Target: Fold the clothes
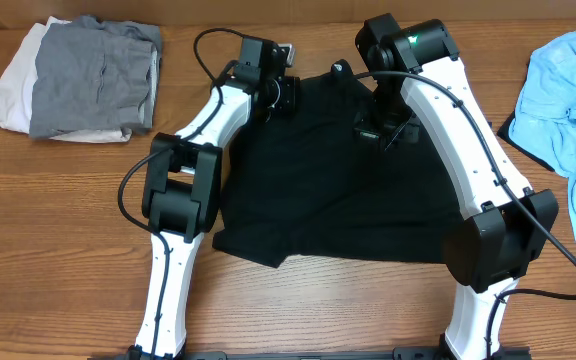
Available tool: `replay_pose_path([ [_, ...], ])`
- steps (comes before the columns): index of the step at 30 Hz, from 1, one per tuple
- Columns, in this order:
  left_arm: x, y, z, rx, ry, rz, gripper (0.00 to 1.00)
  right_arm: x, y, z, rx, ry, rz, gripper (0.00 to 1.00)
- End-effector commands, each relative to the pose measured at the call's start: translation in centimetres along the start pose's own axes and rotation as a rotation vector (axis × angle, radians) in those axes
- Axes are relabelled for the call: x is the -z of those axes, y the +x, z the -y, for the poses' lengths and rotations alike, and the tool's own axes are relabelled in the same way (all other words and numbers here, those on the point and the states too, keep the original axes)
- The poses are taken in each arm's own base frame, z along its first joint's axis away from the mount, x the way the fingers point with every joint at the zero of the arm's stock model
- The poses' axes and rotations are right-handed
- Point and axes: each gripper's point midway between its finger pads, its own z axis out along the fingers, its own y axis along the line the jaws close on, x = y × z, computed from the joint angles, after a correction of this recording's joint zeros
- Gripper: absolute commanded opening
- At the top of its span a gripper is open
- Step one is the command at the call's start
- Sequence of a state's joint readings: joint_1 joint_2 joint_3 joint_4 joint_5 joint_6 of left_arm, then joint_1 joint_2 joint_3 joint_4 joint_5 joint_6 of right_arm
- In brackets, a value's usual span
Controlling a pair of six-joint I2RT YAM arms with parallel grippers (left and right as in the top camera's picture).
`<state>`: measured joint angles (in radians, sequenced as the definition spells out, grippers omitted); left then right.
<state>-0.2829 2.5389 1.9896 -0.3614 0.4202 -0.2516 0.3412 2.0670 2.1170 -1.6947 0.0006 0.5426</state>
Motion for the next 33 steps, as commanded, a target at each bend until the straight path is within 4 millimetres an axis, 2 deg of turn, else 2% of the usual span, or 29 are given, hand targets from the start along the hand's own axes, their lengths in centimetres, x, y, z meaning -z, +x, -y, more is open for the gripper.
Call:
replay_pose_path([
  [1, -3.1, 5.8, -7.9, 0.114, -0.192, -0.112, 0.04, 2.1, -0.1, 0.1, -0.004, -0.029, 0.059, 0.04],
  [4, -2.0, 5.4, -10.6, 0.143, -0.289, -0.097, 0.04, 2.1, -0.1, 0.1, -0.004, -0.029, 0.059, 0.04],
  [5, -1.3, 5.2, -12.2, 0.166, -0.329, -0.089, 0.04, 2.1, -0.1, 0.1, -0.004, -0.029, 0.059, 0.04],
  [11, 2.0, 4.4, -18.1, 0.271, -0.421, -0.060, 0.04, 2.0, 0.0, 0.1, -0.003, -0.026, 0.055, 0.04],
  [13, 3.5, 4.2, -20.5, 0.323, -0.460, -0.044, 0.04, 1.7, 0.1, 0.2, 0.000, -0.021, 0.047, 0.04],
  [14, 5.0, 3.8, -22.4, 0.356, -0.479, -0.029, 0.05, 1.3, 0.3, 0.4, 0.001, -0.012, 0.034, 0.04],
  [17, 7.6, 2.9, -24.9, 0.405, -0.508, -0.010, 0.07, 0.5, 0.6, 0.8, 0.000, 0.012, 0.014, 0.04],
  [19, 9.0, 2.1, -25.9, 0.427, -0.518, 0.000, 0.15, 0.0, 0.6, 1.0, 0.000, 0.026, 0.008, 0.04],
  [21, 10.7, 0.8, -26.3, 0.427, -0.518, 0.007, 0.37, -0.8, 0.5, 0.9, -0.001, 0.028, 0.004, 0.06],
  [22, 11.3, 0.2, -26.1, 0.414, -0.509, 0.008, 0.44, -1.1, 0.5, 0.9, -0.001, 0.028, 0.004, 0.07],
  [24, 12.6, -1.2, -25.5, 0.386, -0.496, 0.009, 0.66, -1.8, 0.2, 0.7, -0.001, 0.024, 0.009, 0.12],
  [26, 14.1, -2.9, -24.5, 0.352, -0.493, 0.015, 0.72, -2.4, -0.3, 0.4, -0.002, 0.013, 0.025, 0.18],
  [27, 14.7, -3.7, -23.9, 0.337, -0.492, 0.019, 0.77, -2.7, -0.8, 0.3, -0.006, 0.004, 0.038, 0.29],
  [28, 15.3, -4.5, -23.1, 0.320, -0.489, 0.025, 0.96, -2.8, -1.5, 0.2, -0.011, -0.009, 0.058, 0.38],
  [29, 15.9, -5.2, -22.4, 0.311, -0.486, 0.032, 1.00, -2.8, -1.9, 0.1, -0.002, -0.019, 0.070, 0.45],
  [30, 16.7, -6.3, -21.1, 0.299, -0.475, 0.043, 1.00, -2.7, -3.1, -0.1, 0.010, -0.043, 0.109, 0.63],
  [32, 17.7, -7.4, -19.3, 0.286, -0.449, 0.053, 1.00, -2.4, -4.7, -0.4, 0.049, -0.074, 0.162, 0.79],
  [33, 18.0, -7.8, -18.4, 0.280, -0.432, 0.055, 1.00, -2.3, -5.4, -0.5, 0.064, -0.085, 0.186, 0.82],
])
